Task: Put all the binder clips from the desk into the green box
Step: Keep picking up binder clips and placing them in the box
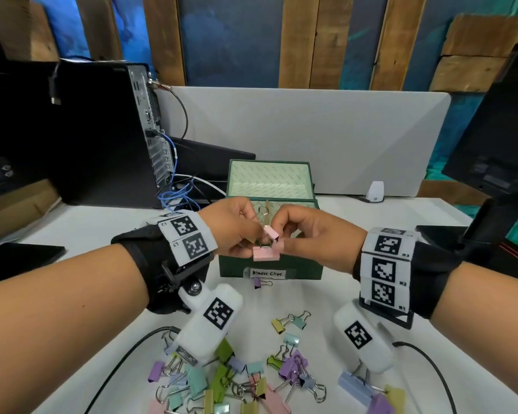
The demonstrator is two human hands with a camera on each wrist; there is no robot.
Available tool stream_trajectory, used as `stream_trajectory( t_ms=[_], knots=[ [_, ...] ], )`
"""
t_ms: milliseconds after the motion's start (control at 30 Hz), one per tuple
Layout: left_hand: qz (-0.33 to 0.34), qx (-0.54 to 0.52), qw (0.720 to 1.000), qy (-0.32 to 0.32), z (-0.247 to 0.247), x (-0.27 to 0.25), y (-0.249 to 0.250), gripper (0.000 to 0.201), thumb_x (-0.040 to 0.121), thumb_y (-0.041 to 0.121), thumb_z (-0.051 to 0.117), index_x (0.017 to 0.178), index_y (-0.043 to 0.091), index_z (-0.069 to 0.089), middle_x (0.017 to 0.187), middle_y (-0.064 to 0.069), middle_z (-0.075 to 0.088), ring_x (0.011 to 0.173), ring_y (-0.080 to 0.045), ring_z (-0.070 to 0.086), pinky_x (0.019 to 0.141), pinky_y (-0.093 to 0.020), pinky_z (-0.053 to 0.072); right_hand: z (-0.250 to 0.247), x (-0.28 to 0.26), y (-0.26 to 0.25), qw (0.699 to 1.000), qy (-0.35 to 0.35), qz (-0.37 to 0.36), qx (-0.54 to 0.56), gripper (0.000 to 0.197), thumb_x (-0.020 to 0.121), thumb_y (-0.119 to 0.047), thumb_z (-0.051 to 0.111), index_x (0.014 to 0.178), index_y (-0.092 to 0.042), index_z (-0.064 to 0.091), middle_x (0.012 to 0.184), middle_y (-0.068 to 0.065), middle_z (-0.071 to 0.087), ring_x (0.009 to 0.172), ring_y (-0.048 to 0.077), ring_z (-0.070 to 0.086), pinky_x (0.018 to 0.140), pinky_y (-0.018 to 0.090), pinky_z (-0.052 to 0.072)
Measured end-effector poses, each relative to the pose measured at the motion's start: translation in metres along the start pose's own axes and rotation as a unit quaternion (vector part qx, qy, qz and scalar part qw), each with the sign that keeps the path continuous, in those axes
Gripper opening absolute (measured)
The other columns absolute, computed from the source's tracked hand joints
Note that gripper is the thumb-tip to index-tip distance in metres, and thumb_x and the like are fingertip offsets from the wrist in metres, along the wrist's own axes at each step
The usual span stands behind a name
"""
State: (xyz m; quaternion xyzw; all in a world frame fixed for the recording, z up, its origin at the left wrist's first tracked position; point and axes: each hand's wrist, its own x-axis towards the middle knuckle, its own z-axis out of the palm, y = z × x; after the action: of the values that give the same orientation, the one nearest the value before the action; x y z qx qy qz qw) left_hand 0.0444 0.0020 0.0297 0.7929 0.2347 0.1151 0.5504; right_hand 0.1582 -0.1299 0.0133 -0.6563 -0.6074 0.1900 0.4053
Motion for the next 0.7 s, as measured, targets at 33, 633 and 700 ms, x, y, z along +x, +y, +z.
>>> stream_trajectory(
  t_ms=[33, 633, 700],
  knots=[
    [0.014, 0.035, 0.999, 0.022, -0.003, 0.002, 0.002, 0.026, 0.082, -0.003, 0.062, 0.072, 0.014, 0.045, 0.061, -0.004, 0.064, 0.051, -0.015, 0.06, 0.038, -0.018, 0.048, -0.004, 0.002, 0.001, 1.0, 0.014, 0.013, -0.002, 0.02, 0.079, -0.022, 0.064, 0.071, -0.039, 0.057, 0.081, -0.016, 0.058, 0.081, 0.013, 0.055, 0.074, 0.027, 0.045],
    [0.131, 0.395, 0.901, 0.121, -0.021, 0.045, 0.0, 0.013, 0.081, 0.021, 0.066, 0.081, 0.016, 0.054, 0.083, 0.0, 0.06, 0.079, -0.023, 0.059, 0.07, -0.032, 0.048, -0.027, 0.008, 0.002, 0.95, 0.045, 0.116, -0.287, 0.01, 0.085, -0.025, 0.061, 0.092, -0.031, 0.065, 0.101, -0.014, 0.056, 0.099, 0.007, 0.057, 0.084, 0.023, 0.044],
    [0.121, 0.407, 0.9, 0.101, -0.021, 0.048, -0.005, 0.016, 0.08, 0.025, 0.069, 0.089, 0.016, 0.06, 0.094, -0.001, 0.064, 0.09, -0.022, 0.061, 0.077, -0.032, 0.049, -0.022, -0.001, 0.0, 0.95, -0.049, 0.122, -0.283, 0.011, 0.084, -0.026, 0.063, 0.092, -0.032, 0.066, 0.101, -0.015, 0.06, 0.097, 0.006, 0.058, 0.091, 0.029, 0.049]
  ],
)
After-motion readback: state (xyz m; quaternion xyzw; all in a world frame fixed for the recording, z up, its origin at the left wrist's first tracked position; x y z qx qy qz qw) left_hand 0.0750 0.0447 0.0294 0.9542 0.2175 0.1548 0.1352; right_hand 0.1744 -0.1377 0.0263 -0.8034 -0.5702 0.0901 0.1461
